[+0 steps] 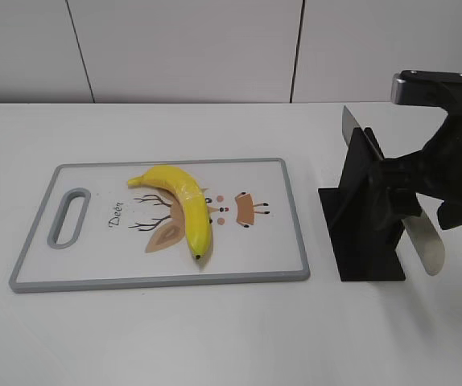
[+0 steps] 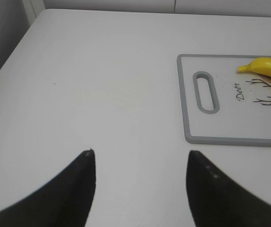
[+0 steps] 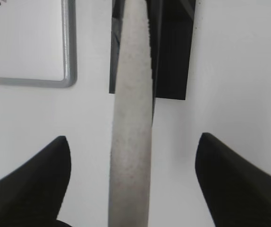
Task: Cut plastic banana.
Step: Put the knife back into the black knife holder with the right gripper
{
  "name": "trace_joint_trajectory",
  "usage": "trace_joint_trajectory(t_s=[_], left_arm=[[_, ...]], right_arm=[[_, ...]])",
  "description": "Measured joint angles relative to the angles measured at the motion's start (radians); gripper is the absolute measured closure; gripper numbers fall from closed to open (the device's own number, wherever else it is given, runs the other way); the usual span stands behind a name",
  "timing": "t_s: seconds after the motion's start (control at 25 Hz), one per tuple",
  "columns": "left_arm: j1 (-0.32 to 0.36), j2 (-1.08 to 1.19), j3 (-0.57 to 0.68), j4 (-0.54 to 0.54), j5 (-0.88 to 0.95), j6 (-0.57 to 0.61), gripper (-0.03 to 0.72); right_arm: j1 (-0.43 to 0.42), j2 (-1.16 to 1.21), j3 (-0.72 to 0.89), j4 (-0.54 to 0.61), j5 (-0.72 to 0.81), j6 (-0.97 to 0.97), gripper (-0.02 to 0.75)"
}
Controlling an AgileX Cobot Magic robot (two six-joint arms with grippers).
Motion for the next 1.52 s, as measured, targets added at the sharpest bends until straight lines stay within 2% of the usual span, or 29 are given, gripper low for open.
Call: trace_joint_trajectory(t_s=[0.24,0.44,0.52,0.64,0.8,0.96,1.16,1.28,1.52], left_arm=[[0.0,0.0,0.0,0.0,0.0,0.0,0.124],[0.0,0.0,0.0,0.0,0.0,0.0,0.129],[0.0,0.0,0.0,0.0,-0.001,0.0,0.13],[0.001,0.0,0.0,0.0,-0.001,0.0,0.131],[0.001,0.0,0.0,0.0,-0.001,0.0,0.157],[0.001,0.0,0.0,0.0,-0.001,0.0,0.181],[0.001,0.0,0.0,0.0,-0.001,0.0,0.193],[0.001,0.0,0.0,0.0,-0.001,0.0,0.21],[0.001,0.0,0.0,0.0,-0.001,0.0,0.234]], right_arm=[[0.0,-0.163,0.041,0.093,0.068,-0.173,0.104],[0.0,-0.542,0.32,0.159,0.103,-0.273,0.104],[0.0,-0.722,0.385,0.149,0.125,-0.29,0.105],[0.0,-0.999,0.388,0.126,0.13,-0.311,0.115],[0.0,-1.27,0.411,0.03,0.192,-0.339,0.152],[0.0,-1.448,0.419,-0.004,0.204,-0.342,0.166],[-0.001,-1.486,0.42,-0.004,0.21,-0.344,0.169],[-0.052,-1.486,0.42,0.005,0.212,-0.344,0.169],[-0.271,-1.486,0.42,0.011,0.212,-0.344,0.169]])
